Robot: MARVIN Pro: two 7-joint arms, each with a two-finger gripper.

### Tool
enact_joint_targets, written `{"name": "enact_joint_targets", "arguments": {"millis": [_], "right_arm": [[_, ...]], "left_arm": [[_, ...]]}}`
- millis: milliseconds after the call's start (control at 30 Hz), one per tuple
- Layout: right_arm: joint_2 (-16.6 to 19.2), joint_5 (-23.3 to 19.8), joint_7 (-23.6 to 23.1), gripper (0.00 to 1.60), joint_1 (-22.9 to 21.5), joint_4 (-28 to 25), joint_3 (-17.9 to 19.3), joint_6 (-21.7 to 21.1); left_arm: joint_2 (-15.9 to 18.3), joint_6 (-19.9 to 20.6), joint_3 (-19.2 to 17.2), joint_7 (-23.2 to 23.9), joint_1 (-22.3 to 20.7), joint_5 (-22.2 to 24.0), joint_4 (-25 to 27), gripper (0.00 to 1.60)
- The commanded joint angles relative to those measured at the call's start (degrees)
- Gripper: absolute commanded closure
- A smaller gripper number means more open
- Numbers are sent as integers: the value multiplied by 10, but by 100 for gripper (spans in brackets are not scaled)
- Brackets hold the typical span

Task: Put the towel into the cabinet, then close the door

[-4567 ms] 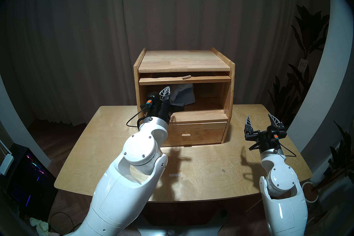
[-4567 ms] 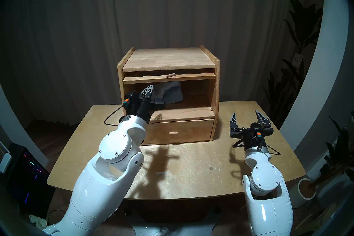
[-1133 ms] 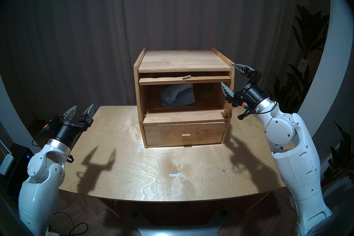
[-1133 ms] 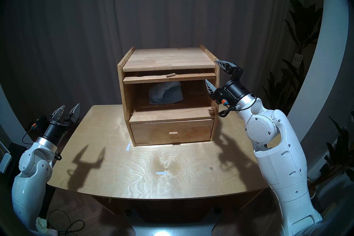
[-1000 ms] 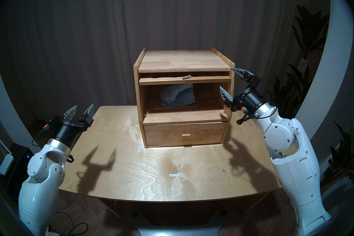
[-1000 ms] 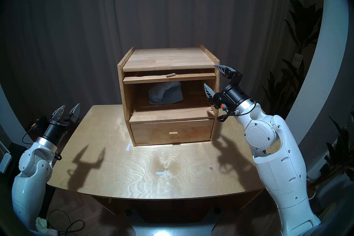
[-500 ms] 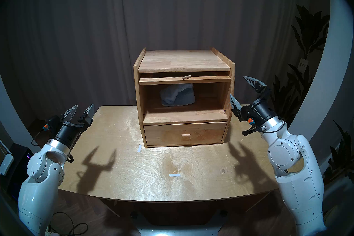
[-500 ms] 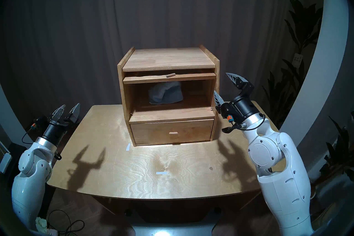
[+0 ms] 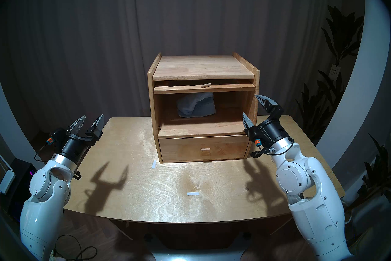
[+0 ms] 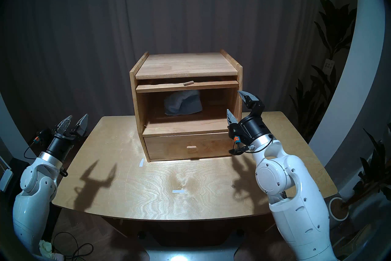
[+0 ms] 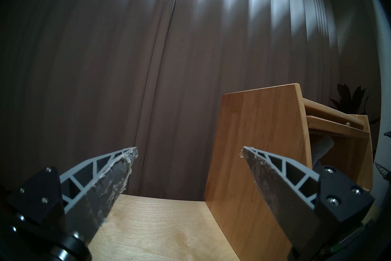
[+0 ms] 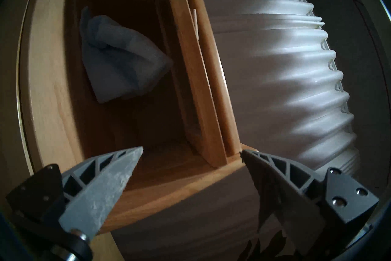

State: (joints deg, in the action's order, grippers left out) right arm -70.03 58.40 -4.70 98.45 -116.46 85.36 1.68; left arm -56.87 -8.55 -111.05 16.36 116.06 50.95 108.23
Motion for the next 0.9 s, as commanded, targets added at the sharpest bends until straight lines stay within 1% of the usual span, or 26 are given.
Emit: {"name": "enact_joint_targets", "arguments": {"millis": [0, 67, 167, 233, 500, 533, 633, 700, 733, 867], "right_arm": [[-18, 19, 0, 0, -65, 7, -4, 0], [-24, 15, -1, 0, -74, 11, -3, 2], [-30, 16, 1, 0, -107, 33, -10, 2], [-30, 23, 1, 0, -103, 32, -4, 5], [-46, 36, -7, 0, -156, 65, -18, 10], [-50, 39, -8, 0, -156, 67, -16, 11], [-60, 46, -9, 0, -184, 104, -27, 19], [-63, 48, -7, 0, -187, 111, -29, 20], [-66, 51, -3, 0, -200, 132, -35, 24], [-63, 50, 8, 0, -215, 162, -43, 29]], "left_arm": [[3, -5, -6, 1, -6, -2, 6, 0], [3, -5, -6, 1, -6, -2, 6, 0], [3, -6, -6, 2, -6, -2, 6, 0], [3, -6, -6, 2, -6, -2, 6, 0], [3, -6, -6, 2, -6, -2, 5, 0], [3, -6, -6, 2, -6, -2, 5, 0], [2, -6, -6, 3, -6, -3, 5, 0], [2, -6, -6, 3, -6, -3, 5, 0], [2, -7, -6, 3, -6, -3, 5, 0], [2, -7, -6, 3, -6, -4, 5, 0]]}}
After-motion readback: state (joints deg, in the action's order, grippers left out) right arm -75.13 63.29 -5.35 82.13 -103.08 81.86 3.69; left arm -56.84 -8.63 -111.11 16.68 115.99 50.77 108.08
